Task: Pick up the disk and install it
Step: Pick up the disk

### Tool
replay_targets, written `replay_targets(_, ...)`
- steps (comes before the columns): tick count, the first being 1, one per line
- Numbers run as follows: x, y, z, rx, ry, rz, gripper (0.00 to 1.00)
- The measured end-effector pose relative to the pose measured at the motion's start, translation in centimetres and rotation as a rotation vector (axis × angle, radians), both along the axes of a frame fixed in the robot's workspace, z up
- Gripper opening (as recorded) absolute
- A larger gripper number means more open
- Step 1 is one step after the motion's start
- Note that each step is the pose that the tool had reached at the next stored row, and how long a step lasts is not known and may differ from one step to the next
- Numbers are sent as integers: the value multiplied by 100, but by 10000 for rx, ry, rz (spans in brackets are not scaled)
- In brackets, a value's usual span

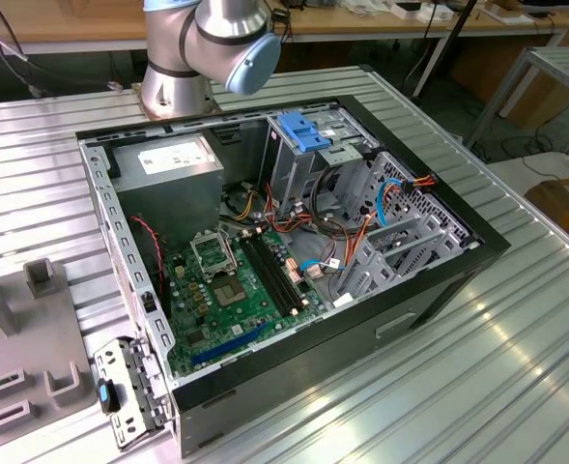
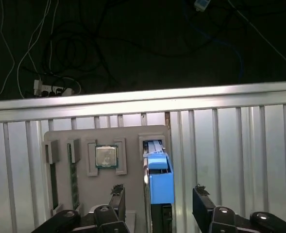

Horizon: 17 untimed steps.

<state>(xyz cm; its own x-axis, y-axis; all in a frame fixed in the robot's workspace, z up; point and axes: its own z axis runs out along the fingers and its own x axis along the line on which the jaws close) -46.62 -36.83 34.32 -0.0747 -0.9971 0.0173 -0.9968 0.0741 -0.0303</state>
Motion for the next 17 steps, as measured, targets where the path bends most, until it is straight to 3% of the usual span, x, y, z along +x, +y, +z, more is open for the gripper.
replay_targets(5,-79,20,-113,1,-2,67,66)
replay_targets(10,-80,21,-250,0,1,635,66)
replay_targets(13,-80,21,-329,0,0,657,66)
replay_targets(14,-79,20,-388,0,-1,668,66)
replay_targets(17,-80,20,-388,-1,2,668,66)
